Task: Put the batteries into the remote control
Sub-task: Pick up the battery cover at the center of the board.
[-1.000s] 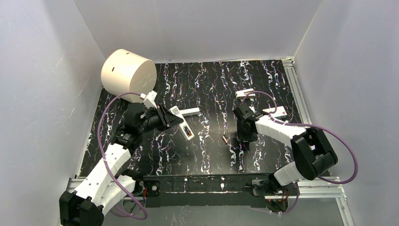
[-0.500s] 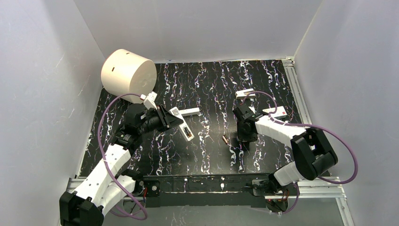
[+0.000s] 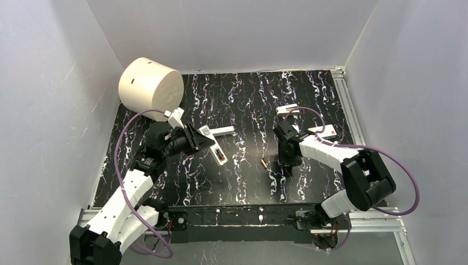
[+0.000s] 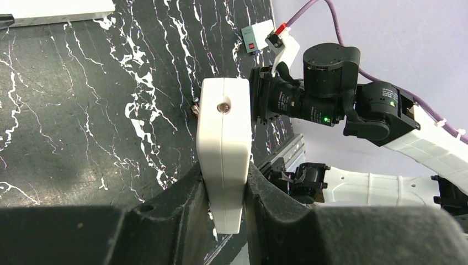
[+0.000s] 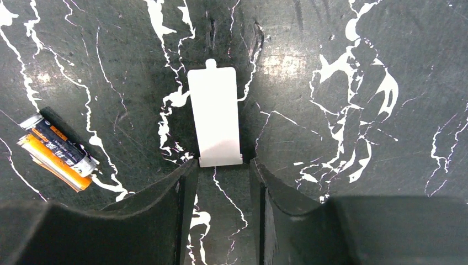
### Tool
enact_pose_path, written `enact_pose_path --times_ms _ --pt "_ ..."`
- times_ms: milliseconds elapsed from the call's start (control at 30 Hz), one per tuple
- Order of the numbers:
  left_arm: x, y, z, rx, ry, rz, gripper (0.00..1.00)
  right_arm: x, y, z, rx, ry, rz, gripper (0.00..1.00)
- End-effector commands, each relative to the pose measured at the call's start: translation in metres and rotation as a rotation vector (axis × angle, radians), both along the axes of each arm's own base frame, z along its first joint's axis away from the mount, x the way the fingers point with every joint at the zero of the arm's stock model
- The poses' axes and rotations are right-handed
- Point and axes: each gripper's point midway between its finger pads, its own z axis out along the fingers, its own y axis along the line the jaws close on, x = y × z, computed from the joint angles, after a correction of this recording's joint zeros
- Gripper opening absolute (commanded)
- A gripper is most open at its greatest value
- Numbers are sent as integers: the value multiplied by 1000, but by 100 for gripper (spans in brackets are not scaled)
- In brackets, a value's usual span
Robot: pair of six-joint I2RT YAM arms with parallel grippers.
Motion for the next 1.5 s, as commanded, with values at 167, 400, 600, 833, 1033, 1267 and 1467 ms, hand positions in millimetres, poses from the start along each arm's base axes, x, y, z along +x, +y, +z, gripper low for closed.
enact_pose_path --times_ms 167,400,600,833,1033,1267,1467 --pt "-4 1 7 -6 -34 -18 0 -13 -3 -24 -7 74 10 46" --pt "-4 0 8 -11 -35 -17 0 -15 -3 -28 0 85 13 42" --pt "-3 -2 7 -15 -29 -27 0 -11 -5 -27 -6 56 7 33" --pt "-1 -9 -9 -51 37 -40 0 3 5 8 60 -48 28 31" --pt "1 -17 -21 -38 66 -55 0 4 33 51 218 -124 117 29" --pt "2 -43 -39 -61 91 -93 0 -12 71 88 364 -185 282 28" --pt "14 -54 -50 -55 63 -92 0 -41 110 121 504 -242 480 29"
